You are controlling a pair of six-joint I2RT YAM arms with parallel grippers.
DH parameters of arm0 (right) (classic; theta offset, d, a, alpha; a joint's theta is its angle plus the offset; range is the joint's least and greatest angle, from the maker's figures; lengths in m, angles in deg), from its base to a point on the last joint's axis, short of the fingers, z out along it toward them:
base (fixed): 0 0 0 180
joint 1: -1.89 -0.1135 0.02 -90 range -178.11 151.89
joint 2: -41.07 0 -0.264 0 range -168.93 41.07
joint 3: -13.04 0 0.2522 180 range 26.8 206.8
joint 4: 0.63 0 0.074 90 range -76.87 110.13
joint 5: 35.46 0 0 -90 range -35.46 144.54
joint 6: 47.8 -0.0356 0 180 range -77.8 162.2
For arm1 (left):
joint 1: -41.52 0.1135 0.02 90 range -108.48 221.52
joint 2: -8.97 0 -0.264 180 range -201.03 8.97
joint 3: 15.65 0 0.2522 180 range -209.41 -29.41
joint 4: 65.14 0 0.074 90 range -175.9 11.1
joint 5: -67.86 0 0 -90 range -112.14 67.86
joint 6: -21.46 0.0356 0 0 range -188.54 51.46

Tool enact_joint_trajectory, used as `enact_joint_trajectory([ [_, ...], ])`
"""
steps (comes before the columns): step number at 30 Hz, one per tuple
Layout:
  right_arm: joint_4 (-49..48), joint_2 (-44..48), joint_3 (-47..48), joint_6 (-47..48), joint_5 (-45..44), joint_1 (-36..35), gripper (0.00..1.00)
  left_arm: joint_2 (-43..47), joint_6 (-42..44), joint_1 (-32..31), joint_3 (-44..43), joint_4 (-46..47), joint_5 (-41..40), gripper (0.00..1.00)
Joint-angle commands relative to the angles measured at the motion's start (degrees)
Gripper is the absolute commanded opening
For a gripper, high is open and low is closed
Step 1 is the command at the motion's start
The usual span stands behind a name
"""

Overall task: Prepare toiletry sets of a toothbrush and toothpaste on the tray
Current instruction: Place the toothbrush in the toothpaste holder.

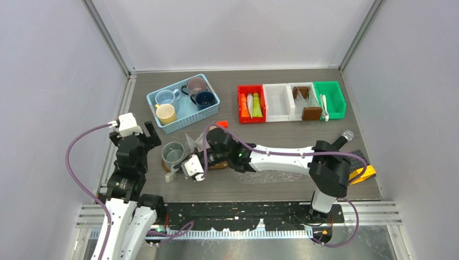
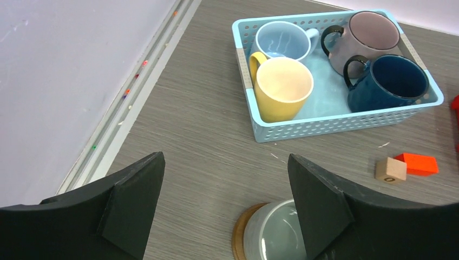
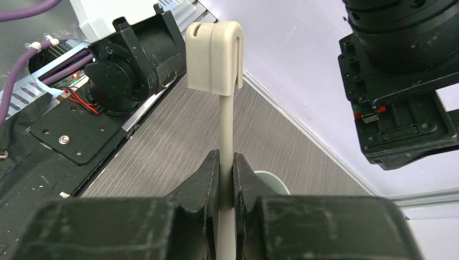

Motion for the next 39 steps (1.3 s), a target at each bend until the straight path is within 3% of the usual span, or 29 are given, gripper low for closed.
enact_joint_trajectory([
  [1, -6.2, -2.2, 3.2, -0.7, 0.9, -0.1, 0.02, 0.6, 0.9, 0.3, 0.5, 6.8, -3.4, 0.87],
  [20, -13.3, -8.4, 2.7, -3.6, 0.7, 3.4, 0.01, 0.0, 1.7, 0.3, 1.5, 7.9, -2.2, 0.86],
  [39, -13.0, -8.5, 0.3, -4.8, 0.7, 3.7, 0.03, -1.2, 2.1, 0.3, 1.6, 8.1, -1.4, 0.85],
])
